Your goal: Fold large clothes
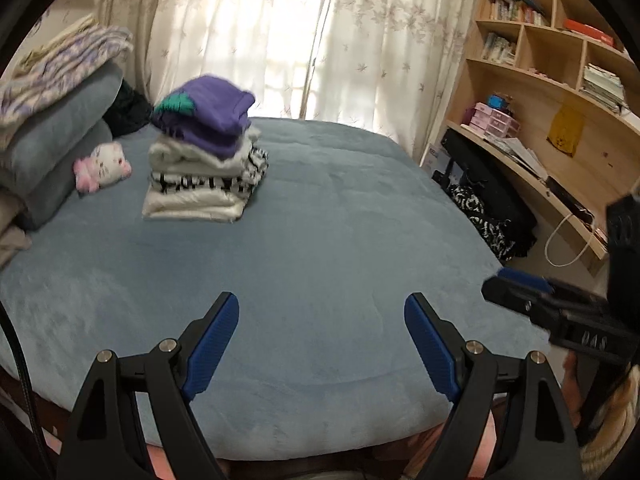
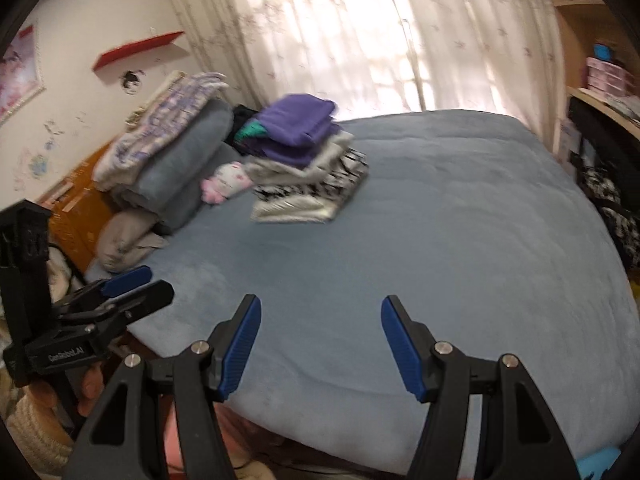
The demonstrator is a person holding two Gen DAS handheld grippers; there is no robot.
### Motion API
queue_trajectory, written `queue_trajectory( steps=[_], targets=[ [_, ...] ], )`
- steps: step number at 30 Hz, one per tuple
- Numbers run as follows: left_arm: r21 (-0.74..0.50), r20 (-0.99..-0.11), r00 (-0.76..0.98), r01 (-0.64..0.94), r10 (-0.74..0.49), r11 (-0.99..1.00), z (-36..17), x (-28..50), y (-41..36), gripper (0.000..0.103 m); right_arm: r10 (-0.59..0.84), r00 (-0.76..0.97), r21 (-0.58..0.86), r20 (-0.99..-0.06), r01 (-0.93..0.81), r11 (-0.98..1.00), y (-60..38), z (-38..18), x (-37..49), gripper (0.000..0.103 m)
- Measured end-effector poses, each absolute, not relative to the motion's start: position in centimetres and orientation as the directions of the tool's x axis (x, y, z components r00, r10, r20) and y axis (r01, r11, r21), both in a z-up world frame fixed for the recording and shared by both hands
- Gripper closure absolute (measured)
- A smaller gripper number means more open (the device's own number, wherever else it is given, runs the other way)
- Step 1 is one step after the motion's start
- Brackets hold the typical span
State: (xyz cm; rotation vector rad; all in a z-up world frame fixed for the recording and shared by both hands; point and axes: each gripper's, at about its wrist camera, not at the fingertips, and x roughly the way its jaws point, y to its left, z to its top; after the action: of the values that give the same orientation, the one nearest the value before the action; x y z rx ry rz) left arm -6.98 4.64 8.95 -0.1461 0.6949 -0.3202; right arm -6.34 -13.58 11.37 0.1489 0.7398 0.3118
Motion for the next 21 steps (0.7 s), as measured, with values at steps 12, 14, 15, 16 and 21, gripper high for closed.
queue_trajectory(
  steps=[12, 14, 15, 16, 21],
  targets=[
    [-0.134, -0.663, 0.719, 0.162, -0.210, 0.978, 0.3, -3.5, -0.1, 0.019, 0.159, 0.691, 0.161, -0.705, -0.063, 0.985, -14.3, 1.6, -5.8, 0.041],
    [-0.124, -0.669, 0.717, 0.154, -0.197, 0.980, -0.5, -3.0, -0.4, 0.019, 0.155, 0.683, 0.165, -0.713, -0.052, 0.985, -14.4, 1.0, -5.3, 0.041],
    [-0.122, -0.675, 0.711, 0.154, -0.195, 0.981, -1.1, -2.7, -0.6, 0.018, 0.151, 0.681, 0.164, -0.717, -0.047, 0.985, -14.4, 0.6, -5.1, 0.041],
    [-0.120, -0.684, 0.702, 0.155, -0.195, 0.980, -1.5, -2.4, -0.8, 0.017, 0.145, 0.681, 0.160, -0.718, -0.041, 0.986, -14.4, 0.3, -4.9, 0.041],
    [-0.131, -0.717, 0.669, 0.147, -0.196, 0.980, -3.2, -1.0, -1.2, 0.017, 0.133, 0.673, 0.158, -0.727, -0.024, 0.987, -14.2, -0.6, -3.9, 0.040]
  ],
)
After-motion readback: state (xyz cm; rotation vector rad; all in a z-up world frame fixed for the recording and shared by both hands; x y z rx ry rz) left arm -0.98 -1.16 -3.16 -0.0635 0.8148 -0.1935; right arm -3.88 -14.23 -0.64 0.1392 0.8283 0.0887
